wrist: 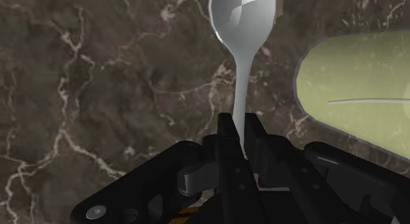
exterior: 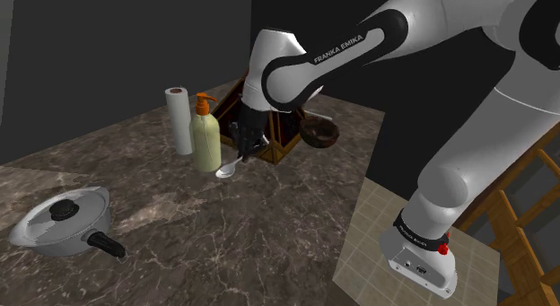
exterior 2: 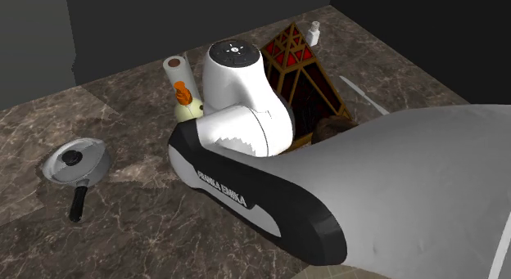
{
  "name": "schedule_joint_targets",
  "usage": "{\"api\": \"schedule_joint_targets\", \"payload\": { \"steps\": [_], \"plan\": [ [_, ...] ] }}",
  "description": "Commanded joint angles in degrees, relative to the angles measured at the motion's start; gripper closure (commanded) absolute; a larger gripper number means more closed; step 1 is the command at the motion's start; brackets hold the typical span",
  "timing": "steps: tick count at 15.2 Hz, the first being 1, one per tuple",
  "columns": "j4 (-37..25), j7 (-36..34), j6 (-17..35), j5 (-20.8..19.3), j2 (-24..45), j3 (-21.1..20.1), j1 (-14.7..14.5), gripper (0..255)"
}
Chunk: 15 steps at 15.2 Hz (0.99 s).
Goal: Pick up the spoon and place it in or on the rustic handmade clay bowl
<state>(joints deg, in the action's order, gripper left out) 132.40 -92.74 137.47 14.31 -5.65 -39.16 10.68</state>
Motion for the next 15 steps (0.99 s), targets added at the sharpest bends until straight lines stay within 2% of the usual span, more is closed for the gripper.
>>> {"api": "schedule_joint_targets", "payload": {
  "steps": [1,15],
  "plan": [
    [-0.69,0.21,-1.56,0.49,-0.95,0.21,-0.04,255],
    [-7.36,0.85,-13.04,2.31,-6.35,2.17,-0.06,255]
  ]
}}
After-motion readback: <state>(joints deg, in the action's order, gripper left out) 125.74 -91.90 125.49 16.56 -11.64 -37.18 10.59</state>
